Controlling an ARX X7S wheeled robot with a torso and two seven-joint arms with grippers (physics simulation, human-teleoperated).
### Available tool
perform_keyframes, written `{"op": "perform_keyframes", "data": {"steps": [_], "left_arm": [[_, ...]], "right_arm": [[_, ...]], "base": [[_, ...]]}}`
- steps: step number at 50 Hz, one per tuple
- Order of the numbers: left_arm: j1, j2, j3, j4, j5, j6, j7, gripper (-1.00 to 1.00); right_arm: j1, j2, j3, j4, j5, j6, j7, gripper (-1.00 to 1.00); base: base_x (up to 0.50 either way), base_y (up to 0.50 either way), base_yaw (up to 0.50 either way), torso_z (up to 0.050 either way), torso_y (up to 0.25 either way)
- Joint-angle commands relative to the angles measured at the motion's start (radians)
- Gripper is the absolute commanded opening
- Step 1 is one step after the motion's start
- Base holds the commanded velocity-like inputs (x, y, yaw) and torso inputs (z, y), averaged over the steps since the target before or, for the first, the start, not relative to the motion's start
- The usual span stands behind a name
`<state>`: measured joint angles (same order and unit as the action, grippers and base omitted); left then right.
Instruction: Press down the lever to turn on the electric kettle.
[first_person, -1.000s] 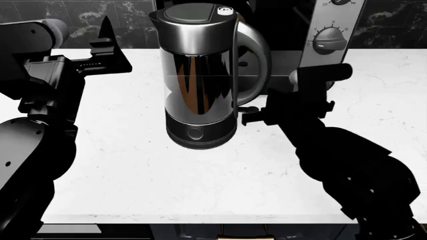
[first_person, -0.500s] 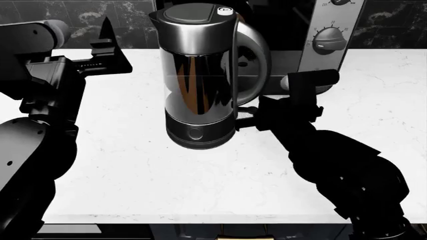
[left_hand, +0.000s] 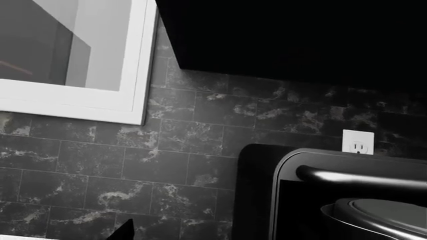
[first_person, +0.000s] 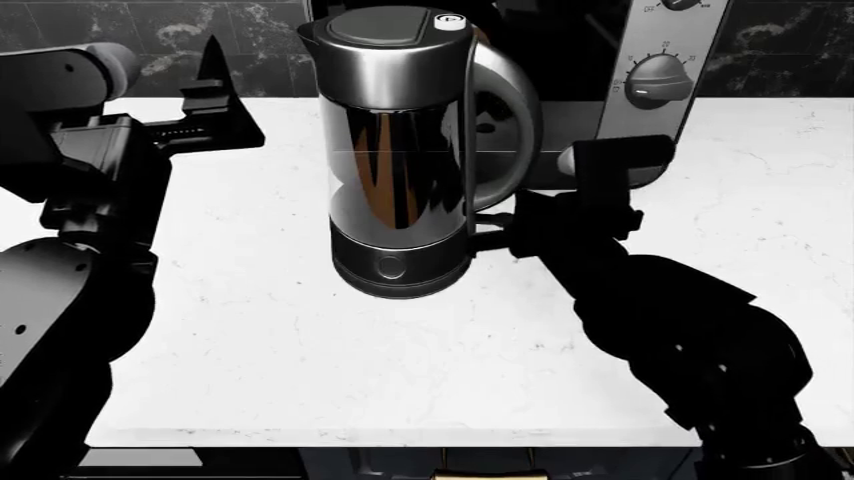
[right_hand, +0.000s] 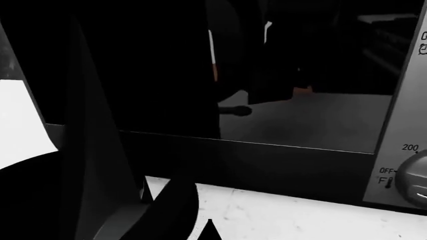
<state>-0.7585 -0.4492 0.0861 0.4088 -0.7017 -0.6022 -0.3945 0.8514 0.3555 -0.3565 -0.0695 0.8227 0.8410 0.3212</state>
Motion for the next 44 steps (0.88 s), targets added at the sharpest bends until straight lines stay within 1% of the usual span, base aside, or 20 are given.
{"op": "perform_keyframes", "data": {"steps": [1,25,39,44], "left_arm": [[-0.001,0.003,0.005,-0.007,0.004,0.008,0.001,1.00],[-0.003,0.000,0.011,-0.015,0.004,0.015,0.003,1.00],[0.003,-0.004,0.010,-0.013,-0.002,0.016,0.002,1.00],[-0.002,-0.003,0.013,-0.014,-0.003,0.014,0.001,1.00]], "right_arm": [[0.005,-0.002,-0.017,0.020,-0.006,0.006,-0.004,-1.00],[-0.037,0.013,-0.084,0.025,-0.002,0.053,-0.022,-1.00],[-0.038,0.014,-0.085,0.028,0.001,0.050,-0.018,-1.00],[-0.035,0.025,-0.062,0.003,0.016,0.059,0.003,-1.00]], "base": [[0.00,0.00,0.00,0.000,0.000],[0.00,0.00,0.00,0.000,0.000],[0.00,0.00,0.00,0.000,0.000],[0.00,0.00,0.00,0.000,0.000]]}}
